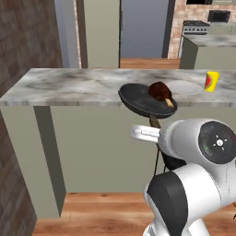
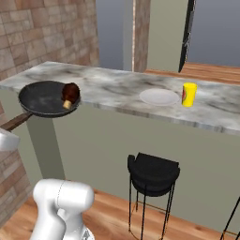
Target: Pick up the pan with the steak in it and place it on the dining table. Then place the steak on the plate.
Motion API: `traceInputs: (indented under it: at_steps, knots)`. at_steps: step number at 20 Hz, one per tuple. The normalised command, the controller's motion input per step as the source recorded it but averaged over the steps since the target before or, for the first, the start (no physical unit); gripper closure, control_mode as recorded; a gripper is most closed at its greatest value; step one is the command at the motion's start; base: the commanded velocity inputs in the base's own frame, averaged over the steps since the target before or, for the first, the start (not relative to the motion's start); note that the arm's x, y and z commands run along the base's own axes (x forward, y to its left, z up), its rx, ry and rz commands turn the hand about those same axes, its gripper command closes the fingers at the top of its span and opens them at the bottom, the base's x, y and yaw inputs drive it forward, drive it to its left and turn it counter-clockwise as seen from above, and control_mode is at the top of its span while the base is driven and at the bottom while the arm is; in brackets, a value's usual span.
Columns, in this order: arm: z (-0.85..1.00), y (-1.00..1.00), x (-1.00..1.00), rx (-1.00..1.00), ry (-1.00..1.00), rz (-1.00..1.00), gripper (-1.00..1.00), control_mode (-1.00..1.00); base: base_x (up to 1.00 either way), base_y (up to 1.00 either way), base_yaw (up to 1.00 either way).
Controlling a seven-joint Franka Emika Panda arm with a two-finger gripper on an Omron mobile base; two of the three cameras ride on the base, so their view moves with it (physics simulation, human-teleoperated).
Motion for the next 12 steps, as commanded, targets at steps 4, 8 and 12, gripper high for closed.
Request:
traceInputs:
  at_steps: [4,8,12]
  knots:
    - [0.03,-0.05,0.10,0.00,-0.08,0.02,1.00,-1.00,0.00,0.00,0.00]
    - [0.00,-0.08,0.03,0.00,-0.03,0.02,1.00,-1.00,0.00,0.00,0.00]
    - [0.00,-0.01,0.00,-0.01,0.00,0.00,1.00,-1.00,0.00,0.00,0.00]
